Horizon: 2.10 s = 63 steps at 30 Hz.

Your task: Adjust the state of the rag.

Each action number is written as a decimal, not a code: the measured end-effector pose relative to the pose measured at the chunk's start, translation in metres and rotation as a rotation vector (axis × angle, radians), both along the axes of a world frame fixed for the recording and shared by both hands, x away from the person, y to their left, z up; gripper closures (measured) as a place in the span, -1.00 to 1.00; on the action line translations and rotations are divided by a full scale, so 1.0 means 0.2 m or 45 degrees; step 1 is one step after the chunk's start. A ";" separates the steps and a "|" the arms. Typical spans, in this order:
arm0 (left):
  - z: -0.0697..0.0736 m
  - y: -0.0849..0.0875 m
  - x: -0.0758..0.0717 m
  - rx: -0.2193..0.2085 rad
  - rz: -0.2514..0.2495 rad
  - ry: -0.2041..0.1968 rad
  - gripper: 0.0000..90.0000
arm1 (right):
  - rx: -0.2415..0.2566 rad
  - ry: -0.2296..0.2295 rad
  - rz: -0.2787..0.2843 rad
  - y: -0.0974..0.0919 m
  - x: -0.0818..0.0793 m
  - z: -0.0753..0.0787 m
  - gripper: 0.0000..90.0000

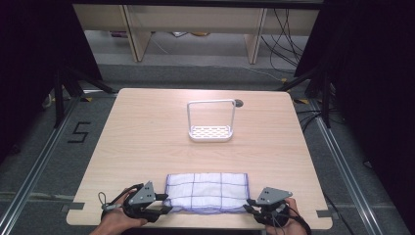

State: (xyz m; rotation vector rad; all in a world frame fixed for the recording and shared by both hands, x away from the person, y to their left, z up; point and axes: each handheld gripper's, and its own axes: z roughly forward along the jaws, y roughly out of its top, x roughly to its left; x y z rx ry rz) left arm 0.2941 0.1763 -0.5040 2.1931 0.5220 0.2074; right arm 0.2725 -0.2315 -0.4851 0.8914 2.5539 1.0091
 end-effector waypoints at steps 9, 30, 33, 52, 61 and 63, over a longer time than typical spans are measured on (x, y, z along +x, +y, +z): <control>0.09 0.01 0.15 -0.154 0.196 0.033 -0.30 | 0.147 -0.062 -0.324 -0.07 0.07 0.10 0.09; -0.04 -0.10 0.40 0.123 0.258 0.043 -0.27 | -0.070 0.080 -0.308 0.06 0.05 -0.05 -0.02; -0.04 -0.11 0.39 0.124 0.250 0.037 -0.26 | -0.102 0.081 -0.304 0.07 0.05 -0.07 -0.02; -0.05 -0.10 0.38 0.074 0.103 0.093 0.47 | -0.083 0.080 -0.286 0.09 0.01 -0.07 0.19; -0.05 -0.11 0.35 0.073 0.082 0.064 0.78 | -0.032 0.127 -0.223 0.09 0.00 -0.07 0.77; -0.05 -0.11 0.35 0.072 0.082 0.084 0.78 | -0.038 0.113 -0.200 0.09 0.00 -0.08 0.81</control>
